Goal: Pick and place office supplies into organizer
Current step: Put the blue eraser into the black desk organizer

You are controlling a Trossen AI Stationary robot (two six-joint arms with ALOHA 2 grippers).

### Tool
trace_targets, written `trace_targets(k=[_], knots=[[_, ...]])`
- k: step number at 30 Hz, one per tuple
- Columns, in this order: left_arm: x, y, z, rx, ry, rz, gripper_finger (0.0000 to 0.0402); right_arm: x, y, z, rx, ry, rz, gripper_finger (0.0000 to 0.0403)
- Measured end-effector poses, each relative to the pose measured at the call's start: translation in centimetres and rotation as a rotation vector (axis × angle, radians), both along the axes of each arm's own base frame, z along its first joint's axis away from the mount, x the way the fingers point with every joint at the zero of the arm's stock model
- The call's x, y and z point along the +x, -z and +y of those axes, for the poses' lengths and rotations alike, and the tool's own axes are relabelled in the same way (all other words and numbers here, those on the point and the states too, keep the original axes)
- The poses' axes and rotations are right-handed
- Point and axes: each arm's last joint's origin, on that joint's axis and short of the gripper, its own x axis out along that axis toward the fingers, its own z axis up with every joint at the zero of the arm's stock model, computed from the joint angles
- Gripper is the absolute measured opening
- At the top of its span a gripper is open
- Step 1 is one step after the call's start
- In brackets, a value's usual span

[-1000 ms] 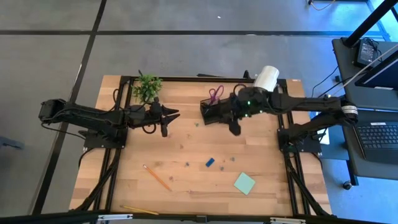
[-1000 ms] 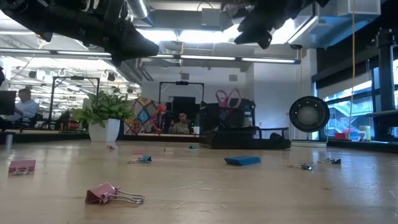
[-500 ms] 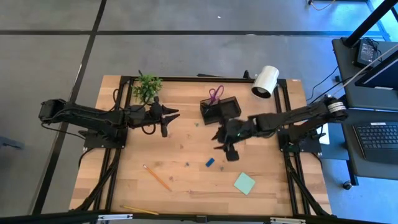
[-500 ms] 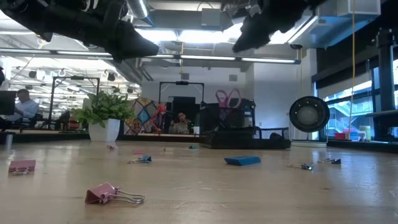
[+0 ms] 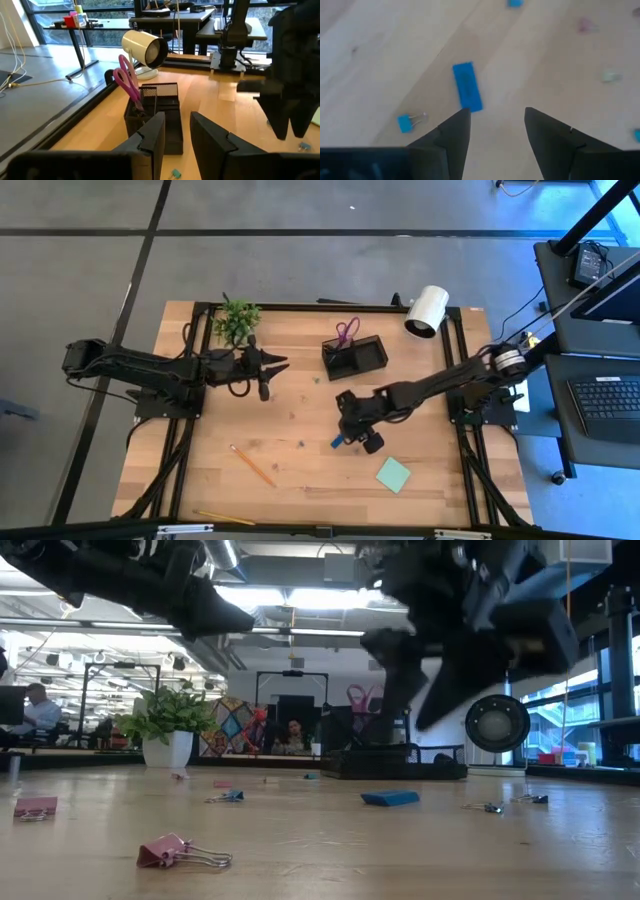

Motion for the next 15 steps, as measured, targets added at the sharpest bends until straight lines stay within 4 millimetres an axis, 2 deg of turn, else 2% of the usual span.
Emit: trace_targets(k=[6,15], knots=[[-0.1,0.3,0.0,-0.002,0.000,0.036,0.0086,0.9,2.3,0.5,0.032,-0.028,0.022,0.0191],[-0.1,0.4,0.0,-0.003,0.001,0.040,0.0086,1.6,3.9,1.1,0.059,-0.117,0.019,0.0191]])
